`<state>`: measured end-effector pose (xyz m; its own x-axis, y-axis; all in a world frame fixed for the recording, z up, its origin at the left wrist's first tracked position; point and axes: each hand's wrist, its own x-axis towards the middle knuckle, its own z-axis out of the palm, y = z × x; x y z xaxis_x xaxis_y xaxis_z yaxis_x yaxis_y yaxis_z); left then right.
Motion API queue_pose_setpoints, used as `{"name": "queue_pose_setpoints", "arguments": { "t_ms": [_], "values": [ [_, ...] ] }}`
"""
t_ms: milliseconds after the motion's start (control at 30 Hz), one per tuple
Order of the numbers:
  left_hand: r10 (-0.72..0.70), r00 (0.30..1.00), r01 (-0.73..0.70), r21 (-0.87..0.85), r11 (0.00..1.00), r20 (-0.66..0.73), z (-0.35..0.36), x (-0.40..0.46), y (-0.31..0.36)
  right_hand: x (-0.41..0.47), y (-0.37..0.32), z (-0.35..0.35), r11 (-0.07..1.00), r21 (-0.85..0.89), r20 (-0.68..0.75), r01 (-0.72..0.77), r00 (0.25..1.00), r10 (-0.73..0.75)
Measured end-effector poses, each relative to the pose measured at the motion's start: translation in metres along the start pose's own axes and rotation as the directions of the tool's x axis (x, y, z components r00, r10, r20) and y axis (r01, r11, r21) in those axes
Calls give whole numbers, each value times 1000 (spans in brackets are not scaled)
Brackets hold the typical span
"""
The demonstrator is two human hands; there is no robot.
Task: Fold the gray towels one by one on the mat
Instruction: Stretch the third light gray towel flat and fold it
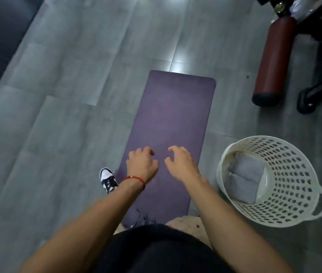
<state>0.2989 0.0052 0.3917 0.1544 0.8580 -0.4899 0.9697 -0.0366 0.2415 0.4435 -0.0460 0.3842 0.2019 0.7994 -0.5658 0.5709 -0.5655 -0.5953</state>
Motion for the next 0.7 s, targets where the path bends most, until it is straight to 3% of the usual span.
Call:
{"name": "queue_pose_setpoints", "arguments": {
  "t_ms": [100, 200, 400, 533, 700],
  "values": [
    [57, 997, -64, 157, 985, 50, -38, 38, -58, 33, -57, 37, 994, -111, 15, -26, 1000, 28],
    [155, 984, -167, 156, 974, 83, -78, 101, -121, 74, -117, 82, 981, -155, -5, -114, 993, 115],
    [392, 888, -442, 215, 871, 239, -187, 204, -239, 116, -264, 164, 925, -60, -112, -375, 923, 367],
    [534, 748, -643, 230, 731, 394, -247, 253, -259, 110, -324, 176, 861, 64, -245, -505, 828, 504],
    [746, 472, -881, 205, 427, 469, -287, 299, -228, 107, -343, 193, 695, 197, -280, -691, 640, 715]
  ]
}}
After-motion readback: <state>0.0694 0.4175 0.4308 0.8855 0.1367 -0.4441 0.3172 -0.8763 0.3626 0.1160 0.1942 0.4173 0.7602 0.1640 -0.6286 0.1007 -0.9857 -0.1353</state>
